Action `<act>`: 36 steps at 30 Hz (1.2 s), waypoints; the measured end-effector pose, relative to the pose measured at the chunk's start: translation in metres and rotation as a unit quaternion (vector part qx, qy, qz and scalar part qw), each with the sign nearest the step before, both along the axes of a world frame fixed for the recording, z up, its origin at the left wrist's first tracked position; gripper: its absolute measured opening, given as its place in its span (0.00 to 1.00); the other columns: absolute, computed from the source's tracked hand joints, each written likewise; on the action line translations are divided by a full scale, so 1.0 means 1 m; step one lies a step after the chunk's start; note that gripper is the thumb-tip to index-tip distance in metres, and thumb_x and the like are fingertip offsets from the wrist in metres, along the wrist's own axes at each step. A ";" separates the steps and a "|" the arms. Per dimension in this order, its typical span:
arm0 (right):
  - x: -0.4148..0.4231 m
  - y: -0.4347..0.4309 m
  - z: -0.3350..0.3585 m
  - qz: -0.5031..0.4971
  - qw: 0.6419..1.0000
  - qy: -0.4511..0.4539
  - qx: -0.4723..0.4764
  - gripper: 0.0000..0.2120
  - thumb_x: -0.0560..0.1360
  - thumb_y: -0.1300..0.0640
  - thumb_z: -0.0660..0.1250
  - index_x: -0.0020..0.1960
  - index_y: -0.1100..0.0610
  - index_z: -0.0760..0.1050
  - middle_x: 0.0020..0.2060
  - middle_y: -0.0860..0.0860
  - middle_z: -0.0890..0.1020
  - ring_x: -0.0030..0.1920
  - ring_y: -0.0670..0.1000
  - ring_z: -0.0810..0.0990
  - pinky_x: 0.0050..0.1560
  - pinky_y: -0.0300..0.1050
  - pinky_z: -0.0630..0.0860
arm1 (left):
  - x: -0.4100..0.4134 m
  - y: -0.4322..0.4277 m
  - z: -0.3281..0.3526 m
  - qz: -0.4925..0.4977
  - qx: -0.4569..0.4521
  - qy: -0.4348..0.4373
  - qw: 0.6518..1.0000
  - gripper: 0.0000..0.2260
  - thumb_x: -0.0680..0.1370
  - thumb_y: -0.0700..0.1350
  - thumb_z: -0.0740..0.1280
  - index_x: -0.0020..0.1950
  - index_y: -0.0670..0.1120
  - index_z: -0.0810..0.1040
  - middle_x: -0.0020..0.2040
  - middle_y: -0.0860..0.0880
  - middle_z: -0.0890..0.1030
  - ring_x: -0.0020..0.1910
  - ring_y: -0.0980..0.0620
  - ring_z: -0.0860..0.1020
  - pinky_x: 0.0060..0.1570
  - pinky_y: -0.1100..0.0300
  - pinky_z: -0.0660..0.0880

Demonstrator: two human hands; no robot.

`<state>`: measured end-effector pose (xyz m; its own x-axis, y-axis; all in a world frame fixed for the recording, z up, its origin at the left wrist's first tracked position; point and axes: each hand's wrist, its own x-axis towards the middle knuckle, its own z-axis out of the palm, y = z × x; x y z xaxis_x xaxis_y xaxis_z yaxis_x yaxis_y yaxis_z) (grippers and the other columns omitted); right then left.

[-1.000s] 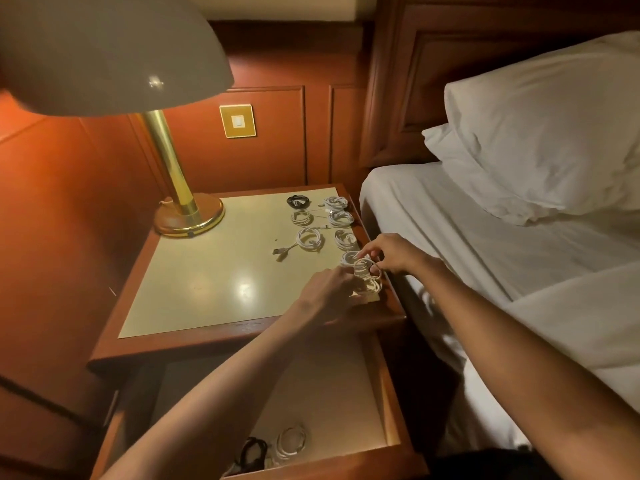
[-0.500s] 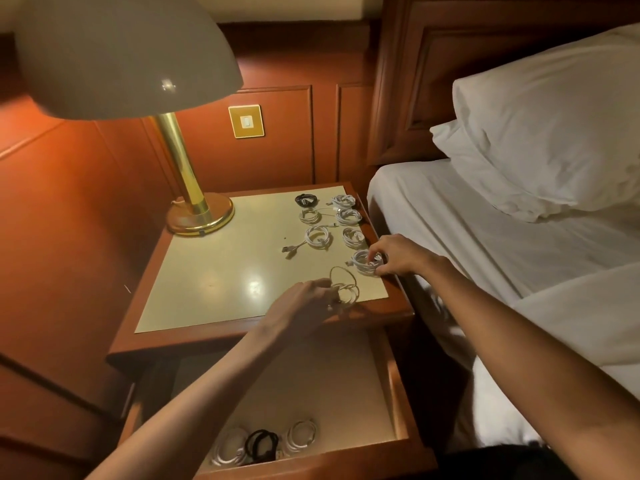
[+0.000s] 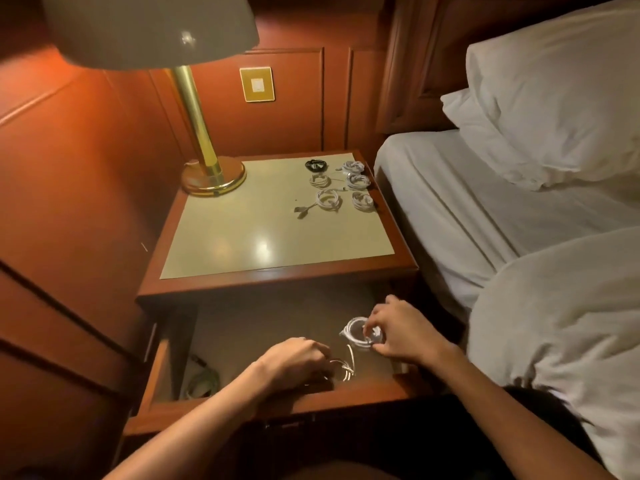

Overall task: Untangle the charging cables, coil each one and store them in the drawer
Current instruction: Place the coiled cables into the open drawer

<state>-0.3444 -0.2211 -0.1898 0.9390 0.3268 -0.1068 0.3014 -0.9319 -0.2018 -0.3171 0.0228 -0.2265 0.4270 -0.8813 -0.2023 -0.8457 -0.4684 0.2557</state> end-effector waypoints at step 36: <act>0.051 0.014 0.044 -0.027 0.979 0.201 0.015 0.09 0.73 0.62 0.75 0.50 0.50 0.82 0.48 0.46 0.84 0.49 0.45 0.82 0.52 0.42 0.79 | 0.067 -0.020 0.057 0.104 0.057 0.174 0.978 0.14 0.72 0.49 0.74 0.56 0.59 0.81 0.44 0.62 0.83 0.42 0.63 0.79 0.47 0.62 0.75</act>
